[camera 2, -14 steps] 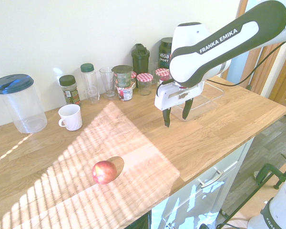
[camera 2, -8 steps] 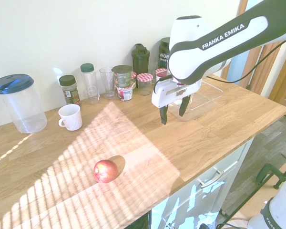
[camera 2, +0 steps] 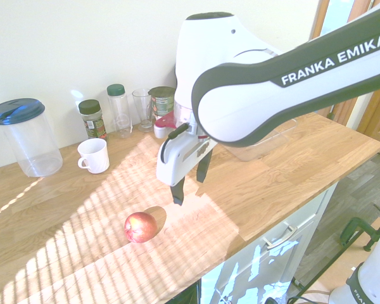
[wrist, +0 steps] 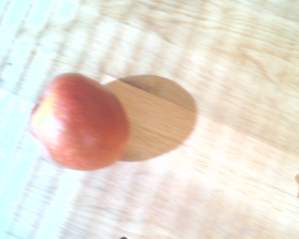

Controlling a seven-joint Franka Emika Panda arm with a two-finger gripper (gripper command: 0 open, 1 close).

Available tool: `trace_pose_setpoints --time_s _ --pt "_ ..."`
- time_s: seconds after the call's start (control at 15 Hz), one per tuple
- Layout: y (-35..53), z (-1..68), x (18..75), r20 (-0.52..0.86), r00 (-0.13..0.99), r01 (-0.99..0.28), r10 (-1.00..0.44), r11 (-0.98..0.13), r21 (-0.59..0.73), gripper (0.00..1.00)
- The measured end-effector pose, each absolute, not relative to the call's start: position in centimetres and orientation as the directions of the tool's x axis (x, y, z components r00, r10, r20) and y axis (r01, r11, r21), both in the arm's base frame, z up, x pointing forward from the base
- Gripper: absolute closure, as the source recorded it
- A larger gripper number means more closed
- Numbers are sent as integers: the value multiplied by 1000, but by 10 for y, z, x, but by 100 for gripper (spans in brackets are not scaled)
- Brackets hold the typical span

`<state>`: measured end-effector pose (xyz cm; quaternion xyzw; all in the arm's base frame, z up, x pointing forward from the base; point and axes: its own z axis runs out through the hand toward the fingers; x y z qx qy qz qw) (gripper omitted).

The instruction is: Put the apple into the container

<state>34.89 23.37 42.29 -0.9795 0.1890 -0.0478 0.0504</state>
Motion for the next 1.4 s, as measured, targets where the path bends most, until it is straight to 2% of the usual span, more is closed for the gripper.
trace_pose_setpoints --time_s 0.33,0.8,0.87,1.4 --pt "289 392 360 68 954 -280 -292 -948 -149 0" --pt "321 346 384 131 967 -211 -217 -976 -59 0" --pt "326 342 384 127 969 -206 -212 -977 -54 100" --pt "332 330 395 107 970 -216 -220 -975 -43 100"
